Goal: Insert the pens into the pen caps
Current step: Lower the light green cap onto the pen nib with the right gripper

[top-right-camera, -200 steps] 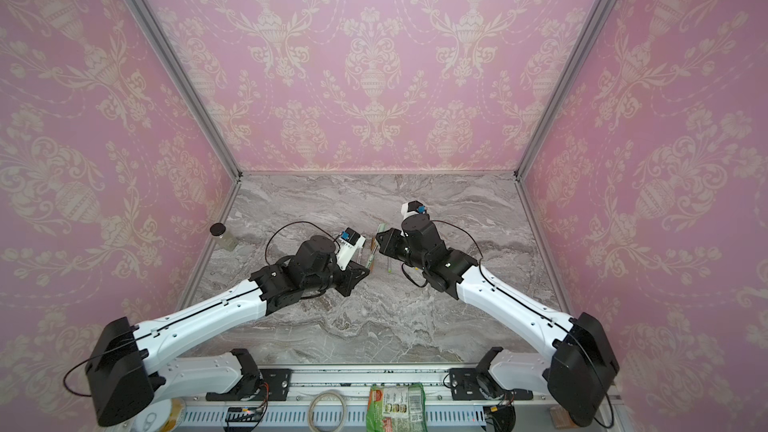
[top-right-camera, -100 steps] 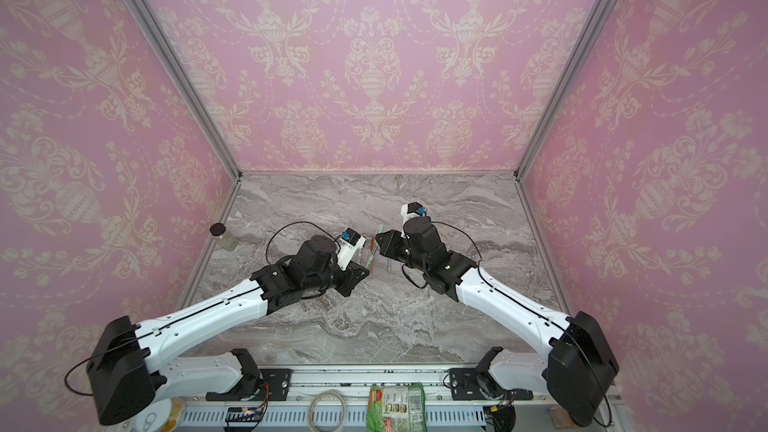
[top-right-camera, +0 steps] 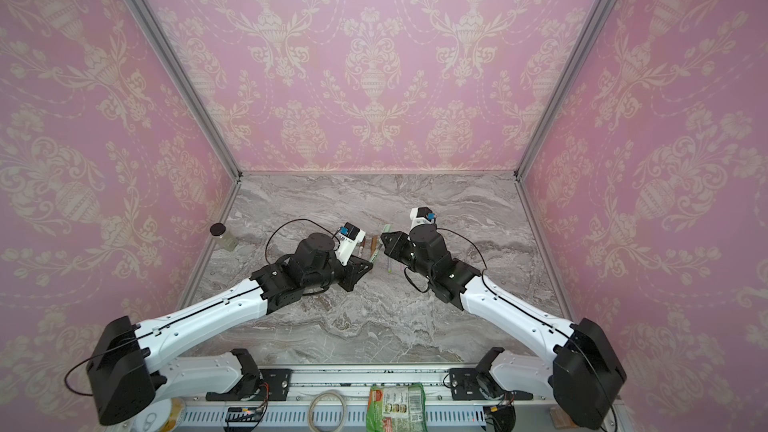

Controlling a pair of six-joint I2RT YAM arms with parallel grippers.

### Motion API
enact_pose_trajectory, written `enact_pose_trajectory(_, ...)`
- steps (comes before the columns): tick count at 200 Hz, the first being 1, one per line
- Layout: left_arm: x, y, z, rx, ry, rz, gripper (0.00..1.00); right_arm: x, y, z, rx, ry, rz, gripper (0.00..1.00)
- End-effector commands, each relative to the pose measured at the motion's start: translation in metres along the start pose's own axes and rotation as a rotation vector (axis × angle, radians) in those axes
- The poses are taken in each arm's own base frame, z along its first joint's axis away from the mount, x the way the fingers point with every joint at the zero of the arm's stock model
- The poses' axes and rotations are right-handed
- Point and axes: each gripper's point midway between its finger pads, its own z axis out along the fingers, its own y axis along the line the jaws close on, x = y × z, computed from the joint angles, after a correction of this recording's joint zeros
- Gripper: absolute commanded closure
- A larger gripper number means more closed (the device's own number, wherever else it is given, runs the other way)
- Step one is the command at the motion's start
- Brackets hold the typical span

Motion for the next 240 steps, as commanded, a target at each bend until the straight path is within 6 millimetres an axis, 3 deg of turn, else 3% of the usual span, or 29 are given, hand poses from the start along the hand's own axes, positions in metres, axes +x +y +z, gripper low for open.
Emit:
enact_pose_trajectory(1, -0.079, -0.032, -0.022, 0.097, -0.277, 0.058, 1.0, 0.052, -0.021, 0.009, 0.057, 0.213, 0.003, 1.0)
enact_pose_trajectory(50, -0.086, -0.02, -0.019, 0.049, -0.312, 0.07, 1.0, 0.083, -0.016, 0.011, 0.01, 0.379, -0.013, 1.0)
enact_pose_trajectory(82, -0.101, -0.008, -0.017, 0.032, -0.345, 0.061, 1.0, 0.1, -0.018, 0.006, 0.01, 0.459, -0.045, 1.0)
enact_pose_trajectory(140, -0.128, 0.002, -0.02, 0.019, -0.39, 0.084, 1.0, 0.115, -0.029, 0.002, 0.035, 0.486, -0.052, 1.0)
enact_pose_trajectory(201, -0.145, 0.011, -0.027, -0.009, -0.427, 0.103, 1.0, 0.158, -0.028, 0.011, 0.039, 0.575, -0.066, 1.0)
enact_pose_trajectory(220, -0.148, 0.015, -0.029, -0.017, -0.432, 0.104, 1.0, 0.157, -0.028, 0.011, 0.049, 0.571, -0.075, 1.0)
enact_pose_trajectory(240, -0.142, 0.02, -0.028, -0.027, -0.414, 0.094, 1.0, 0.142, -0.02, 0.009, 0.055, 0.533, -0.132, 1.0)
